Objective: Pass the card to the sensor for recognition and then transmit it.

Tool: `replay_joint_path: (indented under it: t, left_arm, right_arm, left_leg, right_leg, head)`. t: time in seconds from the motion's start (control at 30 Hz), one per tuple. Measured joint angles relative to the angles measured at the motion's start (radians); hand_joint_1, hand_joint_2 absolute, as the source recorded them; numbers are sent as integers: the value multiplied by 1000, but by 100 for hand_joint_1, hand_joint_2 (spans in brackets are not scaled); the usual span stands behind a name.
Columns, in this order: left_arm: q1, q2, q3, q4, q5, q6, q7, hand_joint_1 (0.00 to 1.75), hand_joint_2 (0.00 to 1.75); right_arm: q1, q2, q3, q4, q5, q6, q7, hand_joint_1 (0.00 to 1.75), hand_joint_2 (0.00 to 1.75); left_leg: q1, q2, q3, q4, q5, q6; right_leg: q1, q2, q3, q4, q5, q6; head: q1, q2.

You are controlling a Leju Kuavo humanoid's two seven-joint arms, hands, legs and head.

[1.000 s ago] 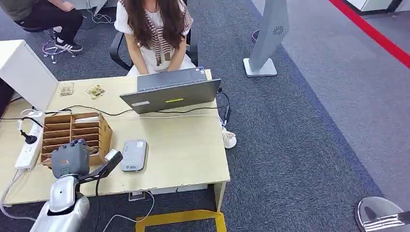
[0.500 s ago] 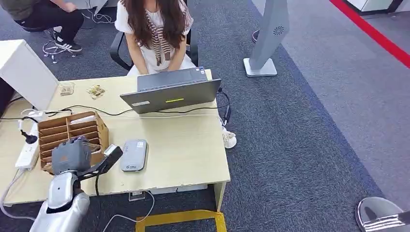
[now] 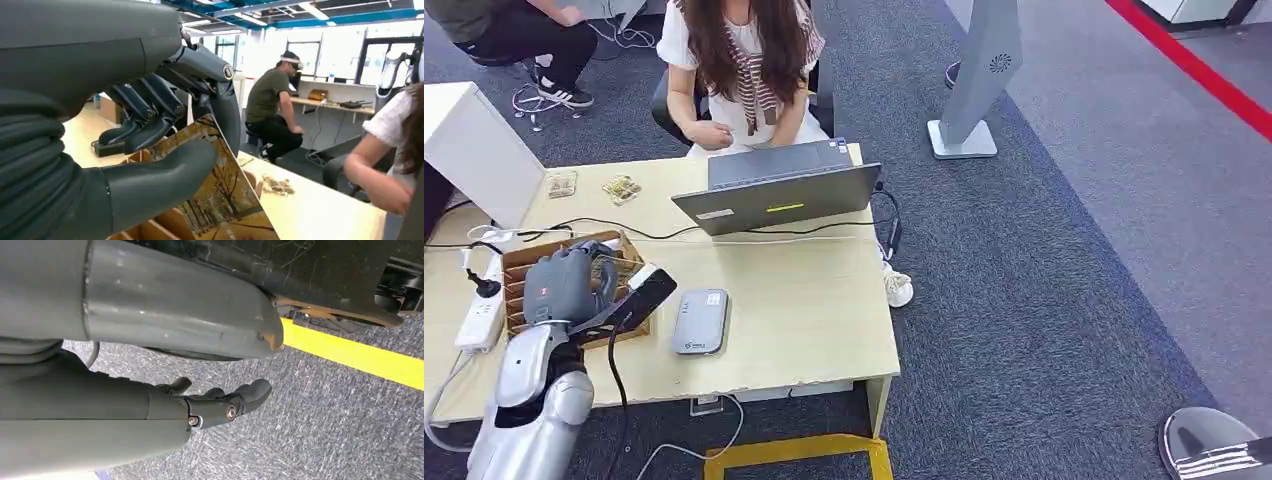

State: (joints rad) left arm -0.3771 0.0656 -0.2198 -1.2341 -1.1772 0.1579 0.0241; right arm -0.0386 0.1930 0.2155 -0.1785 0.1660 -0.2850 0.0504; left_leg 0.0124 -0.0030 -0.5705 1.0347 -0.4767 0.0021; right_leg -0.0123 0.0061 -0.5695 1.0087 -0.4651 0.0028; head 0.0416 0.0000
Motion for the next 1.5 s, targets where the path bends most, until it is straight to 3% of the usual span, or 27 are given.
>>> replay_joint_path:
  t: [0.13, 0.2, 0.4, 0.63, 0.9, 0.93, 0.97, 1.27, 1.4, 1.5]
  left_arm:
    - [-38, 10, -14, -28, -53, 34, 60, 175, 175]
    - [-83, 16, -14, -10, -118, 101, 90, 175, 175]
    - [-280, 50, -13, 230, -254, 273, 98, 175, 175]
    - [-427, 81, -13, 461, -352, 328, 109, 175, 175]
    - [-450, 94, -13, 562, -358, 344, 127, 175, 175]
    - [-450, 95, -13, 570, -358, 345, 130, 33, 175]
    - [-450, 95, -13, 577, -358, 349, 130, 0, 175]
    - [-445, 87, -13, 591, -352, 417, 123, 0, 175]
    - [-397, 76, 6, 521, -224, 457, 24, 0, 175]
    - [-309, 68, 42, 385, 44, 453, -120, 0, 175]
  right_arm:
    - [0, 0, -3, 0, 19, 11, 2, 0, 0]
    - [-1, 0, -3, -1, 33, 21, 4, 0, 0]
    - [-4, 1, -3, -6, 55, 45, -11, 0, 0]
    - [-3, 2, -3, -7, 73, 51, -26, 0, 0]
    - [-1, 2, -3, -7, 76, 54, -43, 0, 0]
    - [-1, 2, -3, -7, 76, 54, -43, 0, 0]
    - [-1, 2, -3, -7, 76, 54, -42, 0, 0]
    - [-2, 2, -3, -7, 77, 53, -40, 0, 0]
    - [-1, 2, -3, -7, 70, 47, -32, 0, 0]
    - [0, 3, -8, -7, 50, 30, -13, 0, 0]
  left_leg:
    - [0, 0, 0, 0, 0, 0]
    - [0, 0, 0, 0, 1, 0]
    - [0, -1, -1, 0, 4, -1]
    - [0, 0, -1, 0, 5, -1]
    - [0, 0, -1, 0, 4, -1]
    - [0, 0, -1, 0, 4, -1]
    - [0, 0, -1, 0, 4, -1]
    - [0, 0, -2, 0, 4, -1]
    - [0, 0, -2, 0, 4, -1]
    - [0, 2, -2, 0, 4, -1]
  right_leg:
    - [0, 0, 0, 0, 0, 0]
    - [0, 0, 0, 0, 1, 0]
    - [0, 0, 0, 1, 3, -2]
    - [0, 0, -1, 1, 4, -3]
    - [0, 0, -2, 1, 3, -3]
    - [0, 0, -2, 1, 3, -3]
    - [0, 0, -2, 1, 3, -3]
    - [0, 0, -2, 1, 4, -3]
    - [0, 0, -2, 1, 4, -3]
    - [0, 2, -3, 1, 3, -3]
  head:
    - [0, 0]
    - [0, 0]
    - [0, 0]
    - [0, 0]
    - [0, 0]
    - [0, 0]
    - [0, 0]
    - [0, 0]
    - [0, 0]
    - [0, 0]
